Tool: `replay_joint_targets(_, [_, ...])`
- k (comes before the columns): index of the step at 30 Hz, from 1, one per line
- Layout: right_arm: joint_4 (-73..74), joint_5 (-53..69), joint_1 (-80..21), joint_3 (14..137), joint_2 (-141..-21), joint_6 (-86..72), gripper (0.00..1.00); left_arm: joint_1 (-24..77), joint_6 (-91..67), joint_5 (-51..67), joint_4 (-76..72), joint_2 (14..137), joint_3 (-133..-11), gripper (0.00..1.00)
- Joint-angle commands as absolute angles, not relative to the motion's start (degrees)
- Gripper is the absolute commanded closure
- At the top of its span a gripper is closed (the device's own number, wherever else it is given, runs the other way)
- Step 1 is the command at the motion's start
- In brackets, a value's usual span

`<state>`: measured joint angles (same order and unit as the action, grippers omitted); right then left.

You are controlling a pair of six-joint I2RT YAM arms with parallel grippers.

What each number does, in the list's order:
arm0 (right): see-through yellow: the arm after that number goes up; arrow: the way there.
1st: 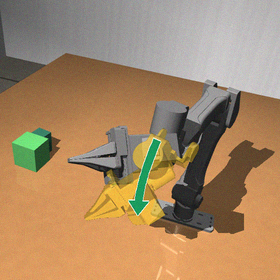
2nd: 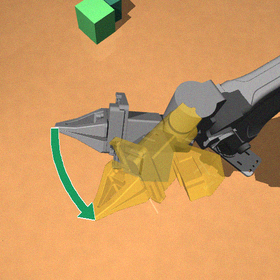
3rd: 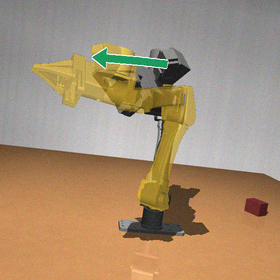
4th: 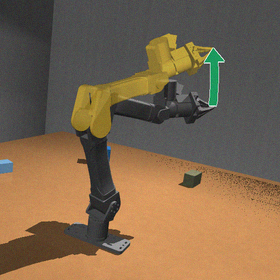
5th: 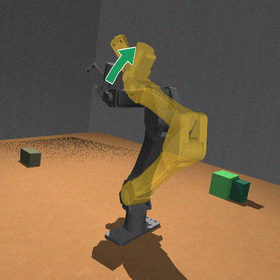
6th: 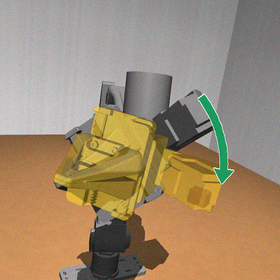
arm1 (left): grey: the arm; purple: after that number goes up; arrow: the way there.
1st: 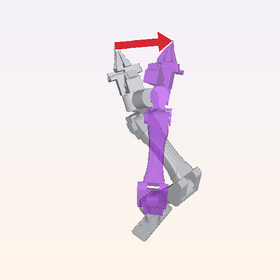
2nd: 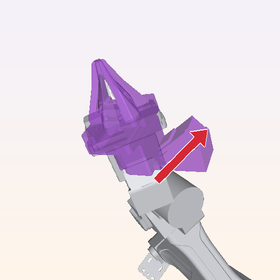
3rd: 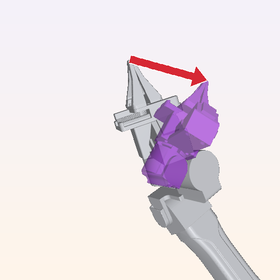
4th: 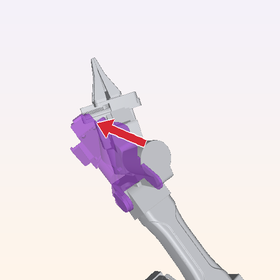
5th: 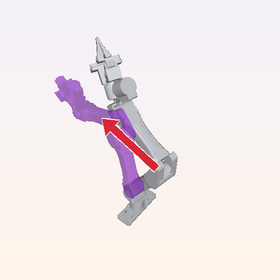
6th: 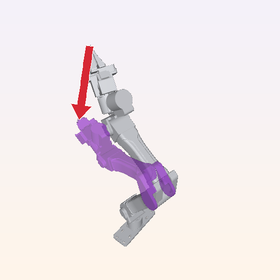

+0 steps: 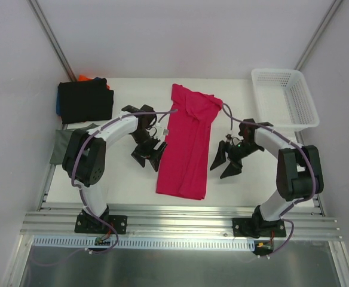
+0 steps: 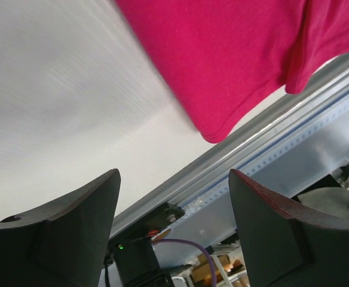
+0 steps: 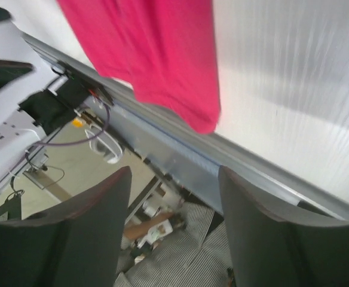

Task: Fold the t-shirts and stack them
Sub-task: Fold the tshirt

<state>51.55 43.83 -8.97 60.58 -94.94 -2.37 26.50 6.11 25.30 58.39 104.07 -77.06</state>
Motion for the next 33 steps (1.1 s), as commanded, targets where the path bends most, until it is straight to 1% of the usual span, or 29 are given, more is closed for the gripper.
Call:
replay_joint_targets(1, [51.0,45.1,-12.1,55.8,-88.3,-3.5,0.33,25.8,4.7,30.3,62.2,104.8,-75.8,0.27])
replay_joint_targets(3, [50.0,45.2,-14.6,52.6,-87.7,-5.1,0.33,25.8,4.4,31.4,62.1,104.9,-74.5,0.30])
replay_joint_targets(6, [48.1,45.8,-17.2,50.3,-87.9,-6.6,0.32,25.8,4.0,33.6,61.7,105.7,-72.9,0.32])
replay_joint_targets(10, [46.8,46.5,-19.2,50.3,-90.6,-8.3,0.32,25.8,3.2,34.7,61.5,107.0,-72.4,0.32])
replay_joint_targets(14, [47.1,44.1,-20.4,52.0,-96.0,-8.5,0.32,25.8,2.5,36.8,61.2,108.5,-72.4,0.32])
replay_joint_targets(16, [47.0,42.5,-20.7,53.0,-98.9,-8.5,0.35,25.8,2.1,37.1,60.9,109.6,-72.5,0.32])
replay_joint_targets(21, [47.1,39.6,-21.7,54.9,-103.2,-8.4,0.34,25.8,1.3,37.8,59.9,110.6,-72.2,0.33])
replay_joint_targets(26, [47.5,38.4,-24.1,56.5,-105.2,-8.6,0.35,25.8,0.4,37.7,58.9,110.7,-71.5,0.36])
replay_joint_targets(29, [47.7,36.8,-25.1,58.2,-105.4,-8.4,0.36,25.8,0.2,37.5,58.5,110.8,-71.2,0.36])
replay_joint_targets(33, [48.1,31.9,-24.7,64.2,-105.3,-6.2,0.33,25.6,0.1,33.8,58.6,111.2,-74.2,0.37])
